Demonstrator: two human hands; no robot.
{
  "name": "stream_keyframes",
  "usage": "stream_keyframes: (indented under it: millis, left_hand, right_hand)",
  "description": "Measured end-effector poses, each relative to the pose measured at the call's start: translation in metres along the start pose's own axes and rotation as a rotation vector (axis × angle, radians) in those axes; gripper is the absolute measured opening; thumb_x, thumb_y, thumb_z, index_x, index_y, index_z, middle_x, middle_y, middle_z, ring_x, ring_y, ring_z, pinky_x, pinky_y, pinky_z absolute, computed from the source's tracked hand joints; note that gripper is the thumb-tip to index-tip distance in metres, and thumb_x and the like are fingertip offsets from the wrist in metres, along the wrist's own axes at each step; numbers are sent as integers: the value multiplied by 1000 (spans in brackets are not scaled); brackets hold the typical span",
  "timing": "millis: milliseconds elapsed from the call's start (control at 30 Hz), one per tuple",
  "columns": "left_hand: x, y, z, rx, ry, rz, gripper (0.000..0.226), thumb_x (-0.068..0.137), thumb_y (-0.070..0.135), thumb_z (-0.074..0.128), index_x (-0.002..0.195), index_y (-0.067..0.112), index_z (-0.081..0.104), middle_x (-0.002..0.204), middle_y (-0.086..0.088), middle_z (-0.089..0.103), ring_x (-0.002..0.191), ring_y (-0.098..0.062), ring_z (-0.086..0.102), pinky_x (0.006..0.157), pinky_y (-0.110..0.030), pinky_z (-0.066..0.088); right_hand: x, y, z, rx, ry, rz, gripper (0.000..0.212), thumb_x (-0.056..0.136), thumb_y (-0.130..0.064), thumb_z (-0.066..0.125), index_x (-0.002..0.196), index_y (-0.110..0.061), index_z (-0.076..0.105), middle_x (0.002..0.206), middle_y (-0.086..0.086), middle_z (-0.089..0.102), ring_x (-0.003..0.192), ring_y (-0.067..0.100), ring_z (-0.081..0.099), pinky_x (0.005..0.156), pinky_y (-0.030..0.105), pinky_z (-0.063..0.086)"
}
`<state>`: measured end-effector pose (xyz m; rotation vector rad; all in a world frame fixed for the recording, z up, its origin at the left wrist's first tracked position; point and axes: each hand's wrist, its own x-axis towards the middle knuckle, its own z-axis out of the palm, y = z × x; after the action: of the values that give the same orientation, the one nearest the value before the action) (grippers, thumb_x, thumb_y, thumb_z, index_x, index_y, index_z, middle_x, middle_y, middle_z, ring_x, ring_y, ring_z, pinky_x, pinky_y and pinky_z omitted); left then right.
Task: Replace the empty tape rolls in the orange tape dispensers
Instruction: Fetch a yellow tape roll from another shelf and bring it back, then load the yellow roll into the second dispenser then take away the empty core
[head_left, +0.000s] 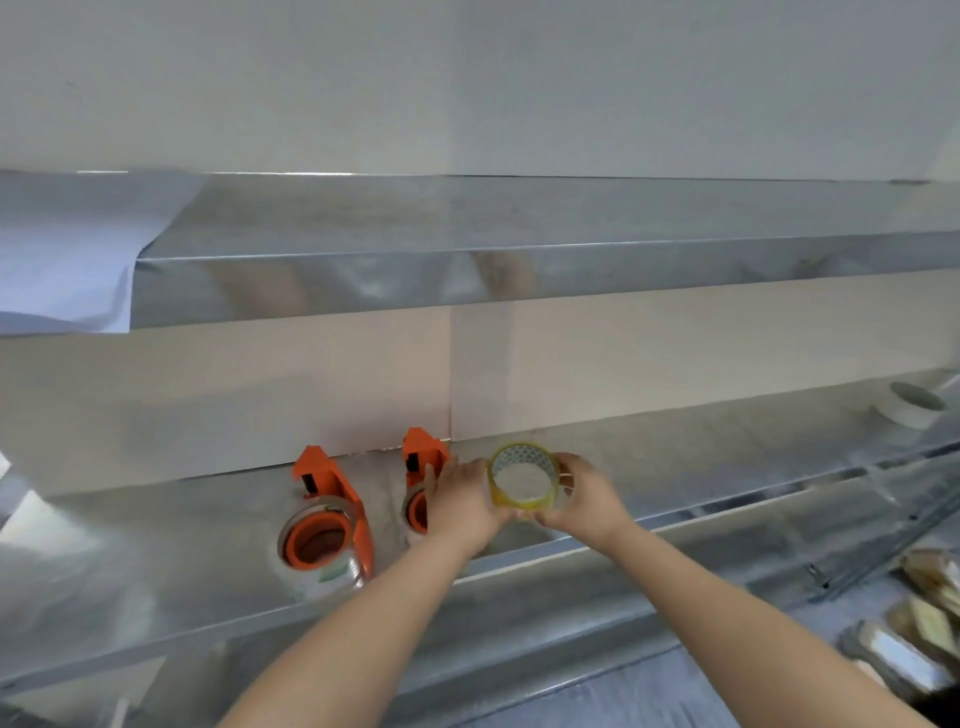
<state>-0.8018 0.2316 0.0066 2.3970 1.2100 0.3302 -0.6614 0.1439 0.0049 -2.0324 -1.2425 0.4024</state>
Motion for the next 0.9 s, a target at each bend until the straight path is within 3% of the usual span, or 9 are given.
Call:
stream_keyframes:
  millis: [100,167,333,400,500,633,733,800,900]
  left_hand:
    - [4,-3,10,43,-33,-27,70,67,57,67,126,23,51,134,-3,53,136,-25,30,115,-48,5]
    - [5,-7,16,138,-50,-32,76,69,59,64,133,22,45,150,-2,35,144,-25,13,115,-50,-6]
    - [4,-12,28,231,-67,-22,72,74,58,60,135,25,43,160,-2,7,147,-28,-8,113,-56,-13]
    - [3,-12,30,249,-74,-14,67,75,54,61,133,26,45,160,-3,4,146,-30,-9,112,-55,-14]
    - [3,-14,31,303,-76,0,63,77,51,60,132,23,47,160,-4,1,146,-31,-8,113,-54,-13]
    - [1,-23,31,246,-55,30,84,78,53,60,147,25,20,160,-4,-2,147,-26,-9,114,-51,-12]
    - [-6,-36,25,166,11,43,94,75,53,62,148,26,11,160,-2,1,147,-22,-6,116,-45,-9]
    - [-14,-44,20,110,54,11,98,73,50,65,149,22,10,160,-3,5,147,-23,0,117,-43,-3]
    - [-23,-54,15,-91,145,-169,105,67,41,74,148,14,14,156,-11,17,144,-27,15,118,-40,12]
  right_hand:
    - [3,13,9,34,-26,21,75,50,-34,88,113,-9,58,100,1,64,88,11,60,76,17,46]
    - [4,19,15,51,-48,16,71,51,-34,87,111,-11,58,97,-3,62,87,11,60,74,14,43]
    - [6,29,24,32,-82,-35,69,50,-36,82,110,-11,59,101,2,64,88,11,58,75,14,41]
    - [5,34,26,24,-116,-10,69,54,-32,81,115,-12,56,109,7,63,97,20,61,81,24,48]
    - [3,40,25,-52,-164,30,71,62,-25,79,125,-13,48,120,9,59,108,24,58,89,27,46]
    - [3,39,27,-66,-206,78,75,66,-27,77,131,-13,42,127,10,56,116,24,54,99,34,45]
    - [5,38,30,-128,-236,150,88,69,-33,75,141,-12,28,136,12,48,123,27,49,103,36,42]
    - [6,36,32,-231,-248,166,104,68,-40,74,147,-11,12,144,12,38,133,29,38,110,39,34]
    - [4,22,37,-418,-229,20,119,62,-47,72,148,-17,-4,156,7,12,145,30,7,117,46,7]
